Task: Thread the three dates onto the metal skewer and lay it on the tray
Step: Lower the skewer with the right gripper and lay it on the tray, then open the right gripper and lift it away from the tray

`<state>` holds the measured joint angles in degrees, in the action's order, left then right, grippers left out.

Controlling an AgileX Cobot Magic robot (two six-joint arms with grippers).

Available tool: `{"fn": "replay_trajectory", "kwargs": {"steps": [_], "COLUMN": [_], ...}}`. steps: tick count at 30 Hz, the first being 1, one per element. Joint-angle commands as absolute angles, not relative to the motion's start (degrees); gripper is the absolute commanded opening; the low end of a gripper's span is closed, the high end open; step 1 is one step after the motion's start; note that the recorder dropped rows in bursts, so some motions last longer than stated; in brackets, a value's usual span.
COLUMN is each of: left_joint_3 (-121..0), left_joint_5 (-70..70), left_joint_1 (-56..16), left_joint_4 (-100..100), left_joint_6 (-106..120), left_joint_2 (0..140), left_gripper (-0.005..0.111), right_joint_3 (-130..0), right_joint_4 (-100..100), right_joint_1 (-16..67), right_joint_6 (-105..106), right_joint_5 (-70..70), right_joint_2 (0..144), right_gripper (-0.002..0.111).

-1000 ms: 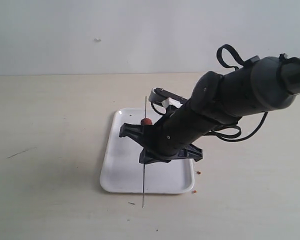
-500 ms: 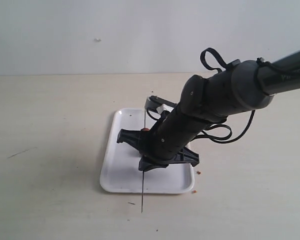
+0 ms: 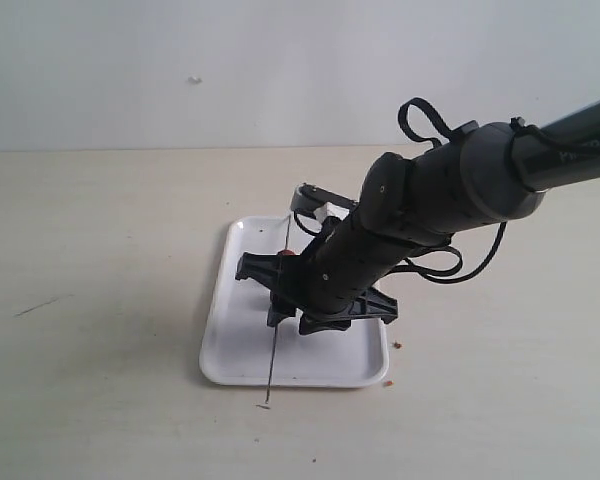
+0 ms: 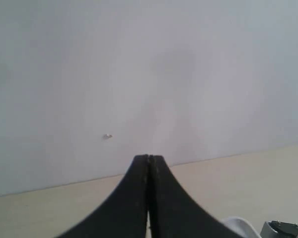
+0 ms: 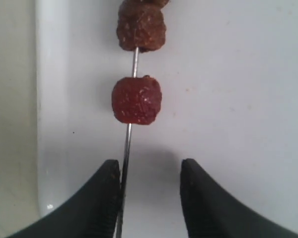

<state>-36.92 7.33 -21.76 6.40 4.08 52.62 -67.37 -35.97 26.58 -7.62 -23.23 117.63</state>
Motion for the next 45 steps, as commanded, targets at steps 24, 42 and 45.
{"fn": "replay_trajectory", "kwargs": {"steps": [24,42,45], "left_joint_3": [-36.82,-36.66,-35.84], "left_joint_5": [6.7,6.49,7.49], "left_joint_1": [-21.61,-21.61,-21.61], "left_joint_4": [6.3,6.3,6.3], "left_joint_6": [4.27,4.27,4.16], "left_joint_2": [52.3,52.3,51.05], "left_gripper": [0.0,0.0,0.0], "right_joint_3": [-67.83,-67.83,-67.83], "right_joint_4": [-29.31,-21.24,-18.91], "right_joint_1": [26.62,26.62,26.62], "right_joint_6": [-7.52,-8.59,-8.19], "right_joint_5": [-23.69,-23.8,-23.8], "right_joint_2": [117.37,116.3,113.61], "right_gripper": [0.074,0.072,0.068]}}
